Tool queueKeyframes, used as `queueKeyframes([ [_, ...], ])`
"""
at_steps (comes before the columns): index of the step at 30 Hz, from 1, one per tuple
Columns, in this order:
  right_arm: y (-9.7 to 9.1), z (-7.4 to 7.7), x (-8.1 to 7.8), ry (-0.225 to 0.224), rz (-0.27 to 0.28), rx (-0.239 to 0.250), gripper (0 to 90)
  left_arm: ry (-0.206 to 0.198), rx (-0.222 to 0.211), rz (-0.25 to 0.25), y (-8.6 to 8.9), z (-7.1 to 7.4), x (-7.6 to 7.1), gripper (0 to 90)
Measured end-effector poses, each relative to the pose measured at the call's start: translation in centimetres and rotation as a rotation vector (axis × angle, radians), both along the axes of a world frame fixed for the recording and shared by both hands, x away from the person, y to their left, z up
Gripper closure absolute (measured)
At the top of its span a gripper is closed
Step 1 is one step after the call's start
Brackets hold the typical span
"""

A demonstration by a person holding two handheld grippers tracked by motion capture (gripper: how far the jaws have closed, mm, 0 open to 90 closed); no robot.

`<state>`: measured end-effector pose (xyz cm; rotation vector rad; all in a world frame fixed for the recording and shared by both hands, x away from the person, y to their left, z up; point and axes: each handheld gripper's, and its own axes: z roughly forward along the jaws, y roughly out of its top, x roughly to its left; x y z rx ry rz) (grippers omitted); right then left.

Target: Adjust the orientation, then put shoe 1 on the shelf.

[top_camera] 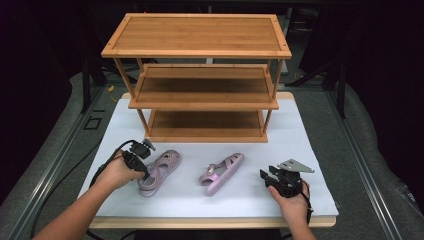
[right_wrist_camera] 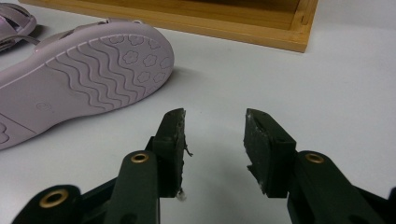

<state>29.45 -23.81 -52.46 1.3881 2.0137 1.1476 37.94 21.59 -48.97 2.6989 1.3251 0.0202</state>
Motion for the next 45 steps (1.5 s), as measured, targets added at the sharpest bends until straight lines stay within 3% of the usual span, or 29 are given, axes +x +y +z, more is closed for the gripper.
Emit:
queueKeyframes([
  [9, 0.0, 0.0, 0.0, 0.0, -0.003, 0.001, 58.2, -0.025, 0.004, 0.004, 0.1, 0.1, 0.0, 82.2],
  [18, -0.1, 0.0, 0.0, 0.0, -0.005, 0.004, 58.2, -0.046, -0.053, 0.007, 0.8, 0.8, 0.0, 82.7],
  [21, -0.1, 0.0, 0.0, -0.001, -0.007, 0.006, 58.3, -0.079, -0.103, 0.031, 1.3, 1.2, -0.1, 82.7],
  [27, -0.2, 0.0, 0.0, -0.001, -0.003, 0.012, 58.2, -0.225, -0.225, 0.086, 2.3, 2.2, -1.3, 82.8],
  [29, -0.2, 0.0, 0.0, 0.0, -0.006, 0.009, 58.2, -0.24, -0.26, 0.092, 2.5, 2.4, -1.7, 82.7],
  [30, -0.2, 0.0, 0.0, 0.0, -0.006, 0.011, 58.3, -0.273, -0.315, 0.104, 2.8, 2.9, -2.5, 82.8],
  [31, -0.2, 0.0, 0.0, 0.0, -0.006, 0.011, 58.3, -0.273, -0.315, 0.104, 2.8, 2.9, -2.5, 82.8],
  [34, -0.2, 0.0, 0.0, 0.0, -0.008, 0.009, 58.2, -0.353, -0.409, 0.134, 3.3, 3.7, -3.6, 82.8],
  [38, -0.2, 0.0, 0.0, 0.001, -0.008, 0.01, 58.2, -0.518, -0.509, 0.191, 3.6, 5.1, -5.1, 82.9],
  [42, -0.2, 0.0, 0.0, -0.002, -0.011, 0.012, 58.2, -0.74, -0.574, 0.249, 3.5, 6.4, -6.1, 82.8],
  [45, -0.2, 0.0, -0.1, 0.001, -0.02, 0.019, 58.2, -0.857, -0.621, 0.304, 3.4, 7.1, -6.3, 82.8],
])
